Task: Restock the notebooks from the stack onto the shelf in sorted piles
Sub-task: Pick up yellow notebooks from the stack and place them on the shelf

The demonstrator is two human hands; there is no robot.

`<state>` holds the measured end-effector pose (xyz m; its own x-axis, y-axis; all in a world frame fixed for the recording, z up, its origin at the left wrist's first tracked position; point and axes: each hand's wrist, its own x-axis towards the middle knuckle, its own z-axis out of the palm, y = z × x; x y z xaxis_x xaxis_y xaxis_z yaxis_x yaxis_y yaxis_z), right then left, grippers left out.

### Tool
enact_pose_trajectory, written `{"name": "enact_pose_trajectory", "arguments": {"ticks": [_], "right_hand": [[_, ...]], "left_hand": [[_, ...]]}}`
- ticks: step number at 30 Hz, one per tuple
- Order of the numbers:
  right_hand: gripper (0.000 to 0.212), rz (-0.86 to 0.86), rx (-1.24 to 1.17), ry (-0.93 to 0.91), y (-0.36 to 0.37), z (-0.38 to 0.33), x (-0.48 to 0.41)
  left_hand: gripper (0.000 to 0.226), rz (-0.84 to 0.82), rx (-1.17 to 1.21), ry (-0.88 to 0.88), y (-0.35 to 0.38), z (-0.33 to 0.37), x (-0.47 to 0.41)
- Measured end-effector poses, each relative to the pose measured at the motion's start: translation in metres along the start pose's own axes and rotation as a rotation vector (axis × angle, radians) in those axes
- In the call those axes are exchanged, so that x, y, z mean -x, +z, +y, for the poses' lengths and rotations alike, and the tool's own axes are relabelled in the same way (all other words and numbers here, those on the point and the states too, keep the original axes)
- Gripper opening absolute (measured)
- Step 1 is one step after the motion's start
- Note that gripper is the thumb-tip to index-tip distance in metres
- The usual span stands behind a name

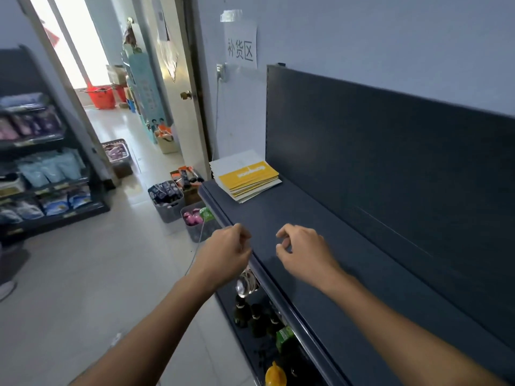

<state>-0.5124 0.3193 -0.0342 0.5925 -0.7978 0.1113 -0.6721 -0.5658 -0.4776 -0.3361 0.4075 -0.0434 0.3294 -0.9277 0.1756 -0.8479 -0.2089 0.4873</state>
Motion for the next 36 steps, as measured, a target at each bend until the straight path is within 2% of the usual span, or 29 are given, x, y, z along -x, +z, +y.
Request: {"name": "enact_pose_trajectory", "arguments": {"ticks": [11,21,25,32,36], "right_hand": [[0.021,-0.03,0.024,0.049,0.048,-0.031,-0.139],[0.015,0.044,0.047,0.248,0.093,-0.081,-0.232],[0.023,0.062,0.069,0.343,0.1,-0.093,-0.256],[0.016,0.115,0.051,0.441,0.102,-0.081,-0.291],[0.024,0.156,0.045,0.524,0.1,-0.068,-0.317]], "left_hand": [[0.023,0.001,0.022,-0.021,-0.024,-0.1,-0.114],[0.021,-0.124,0.034,0.129,-0.046,-0.193,-0.217],[0.022,-0.157,0.059,0.203,-0.047,-0.208,-0.252],[0.026,-0.22,0.076,0.33,-0.039,-0.208,-0.32],[0.027,-0.255,0.053,0.394,-0.029,-0.2,-0.359]]}}
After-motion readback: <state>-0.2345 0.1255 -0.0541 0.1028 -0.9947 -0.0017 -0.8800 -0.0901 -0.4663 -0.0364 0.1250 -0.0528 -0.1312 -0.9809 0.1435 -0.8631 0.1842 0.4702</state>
